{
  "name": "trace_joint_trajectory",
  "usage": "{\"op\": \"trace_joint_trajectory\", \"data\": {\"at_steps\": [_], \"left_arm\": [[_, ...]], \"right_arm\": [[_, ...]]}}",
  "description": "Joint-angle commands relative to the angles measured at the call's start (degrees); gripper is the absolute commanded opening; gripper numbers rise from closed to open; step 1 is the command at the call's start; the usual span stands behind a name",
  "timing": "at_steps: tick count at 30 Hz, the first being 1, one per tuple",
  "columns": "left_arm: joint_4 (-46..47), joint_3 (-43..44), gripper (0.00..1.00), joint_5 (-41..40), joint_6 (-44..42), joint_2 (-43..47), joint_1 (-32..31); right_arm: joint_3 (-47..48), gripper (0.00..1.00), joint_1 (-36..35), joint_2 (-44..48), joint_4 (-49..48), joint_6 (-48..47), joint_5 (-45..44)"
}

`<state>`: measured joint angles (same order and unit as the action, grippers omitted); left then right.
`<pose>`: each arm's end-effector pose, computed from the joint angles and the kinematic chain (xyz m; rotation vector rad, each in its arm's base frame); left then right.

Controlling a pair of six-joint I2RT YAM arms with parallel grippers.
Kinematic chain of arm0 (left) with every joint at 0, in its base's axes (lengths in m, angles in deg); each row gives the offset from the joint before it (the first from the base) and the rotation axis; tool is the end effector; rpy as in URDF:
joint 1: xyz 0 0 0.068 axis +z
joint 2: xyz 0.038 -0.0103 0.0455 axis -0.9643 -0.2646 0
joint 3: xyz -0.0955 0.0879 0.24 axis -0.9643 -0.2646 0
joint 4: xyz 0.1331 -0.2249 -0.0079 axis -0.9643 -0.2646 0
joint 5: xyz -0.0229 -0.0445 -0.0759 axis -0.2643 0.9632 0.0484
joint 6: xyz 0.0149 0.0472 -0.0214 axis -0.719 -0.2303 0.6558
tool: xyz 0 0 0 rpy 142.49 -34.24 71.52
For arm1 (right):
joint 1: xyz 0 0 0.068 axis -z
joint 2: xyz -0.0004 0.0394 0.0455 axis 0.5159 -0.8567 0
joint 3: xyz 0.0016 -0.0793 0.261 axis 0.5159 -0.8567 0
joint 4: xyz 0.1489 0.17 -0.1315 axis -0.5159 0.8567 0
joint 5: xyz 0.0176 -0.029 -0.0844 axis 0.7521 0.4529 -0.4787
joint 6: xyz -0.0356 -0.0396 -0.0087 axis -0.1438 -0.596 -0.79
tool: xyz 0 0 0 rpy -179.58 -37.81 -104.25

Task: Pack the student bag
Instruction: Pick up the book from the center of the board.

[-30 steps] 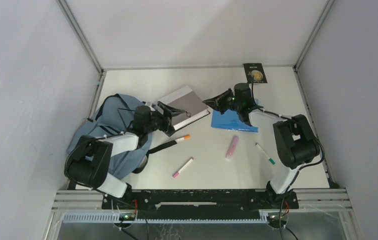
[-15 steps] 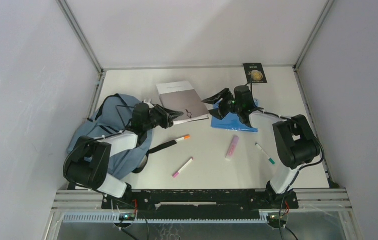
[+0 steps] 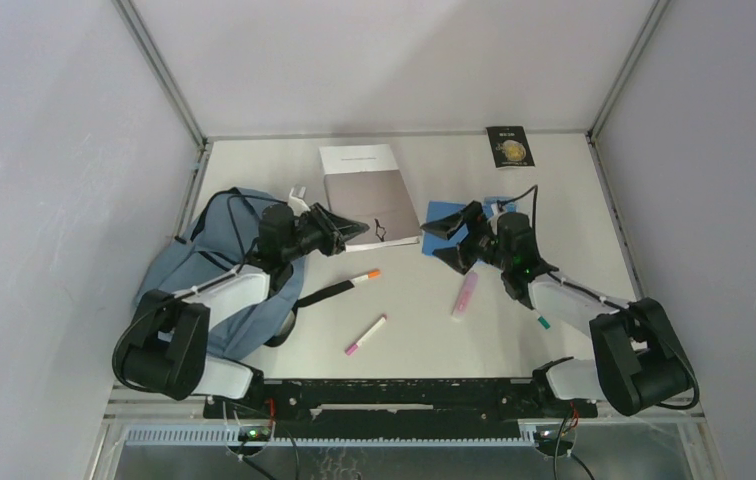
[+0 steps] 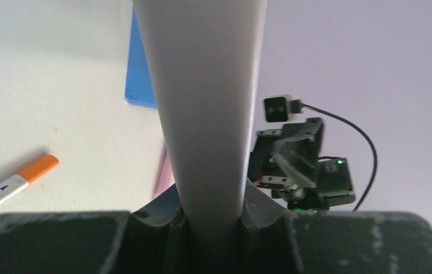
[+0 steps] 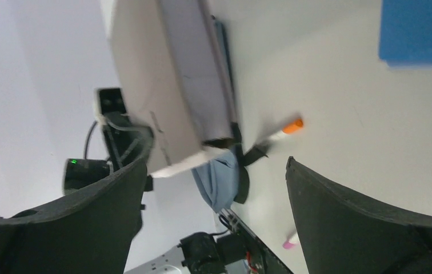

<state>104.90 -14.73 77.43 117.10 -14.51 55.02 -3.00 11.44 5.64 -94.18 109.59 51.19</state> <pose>0.2678 -0.1135 0.2124 -0.5887 2.0706 -1.4981 0.2536 0.1066 0.2084 0.6592 2.1203 1.4065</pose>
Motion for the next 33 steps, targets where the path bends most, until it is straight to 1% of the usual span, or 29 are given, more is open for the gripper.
{"op": "trace_joint_trajectory", "data": {"at_steps": [1,4,8,16,18,19,21,23,26,28,29,33], "left_arm": [[4.15,4.54,0.18,0.81,-3.32,3.42,-1.24],[4.95,4.42,0.18,-0.24,-2.21,3.33,-1.98],[7.2,4.53,0.18,-0.86,-0.07,2.96,-3.22],[6.96,3.98,0.19,-2.03,1.23,6.05,-5.1],[4.78,3.47,0.2,-3.76,-0.07,8.1,-5.07],[2.32,3.73,0.21,-4.83,-1.54,9.6,-5.15],[-3.68,5.91,0.22,-4.3,-5.12,10.54,-5.15],[-5.84,6.68,0.22,-3.73,-6.37,11.1,-5.22],[-6.07,4.44,0.23,-4.51,-6.54,12.31,-5.47],[-6.07,3.02,0.24,-4.82,-6.42,12.7,-5.65],[-6.14,2.73,0.25,-4.83,-6.42,12.6,-5.87],[-7.68,2.32,0.36,-6.16,-7.28,13.33,-6.86]], "right_arm": [[-5.42,1.0,-3.61,2.68,-15.58,3.02,-3.45],[-9.12,1.0,-5.67,1.94,-27.24,6.38,-5.37],[-9.79,1.0,-8.73,-2.1,-37.51,9.22,-7.92],[-6.3,1.0,-11.38,-16.62,-55.43,14.71,-8.83],[-5.95,1.0,-11.41,-19.55,-60.16,16.0,-8.93],[-5.96,1.0,-11.41,-20.43,-61.62,16.33,-9.03],[-5.88,0.98,-11.3,-21.01,-63.0,16.17,-9.11],[-5.44,0.94,-11.03,-20.9,-63.08,15.65,-8.82],[-4.5,0.87,-10.64,-20.63,-63.1,16.64,-8.3],[-3.21,0.77,-10.68,-20.5,-63.16,17.2,-7.96],[-2.51,0.71,-10.7,-20.42,-63.15,17.17,-7.74],[-1.34,0.45,-10.05,-20.19,-63.14,17.95,-7.54]]}}
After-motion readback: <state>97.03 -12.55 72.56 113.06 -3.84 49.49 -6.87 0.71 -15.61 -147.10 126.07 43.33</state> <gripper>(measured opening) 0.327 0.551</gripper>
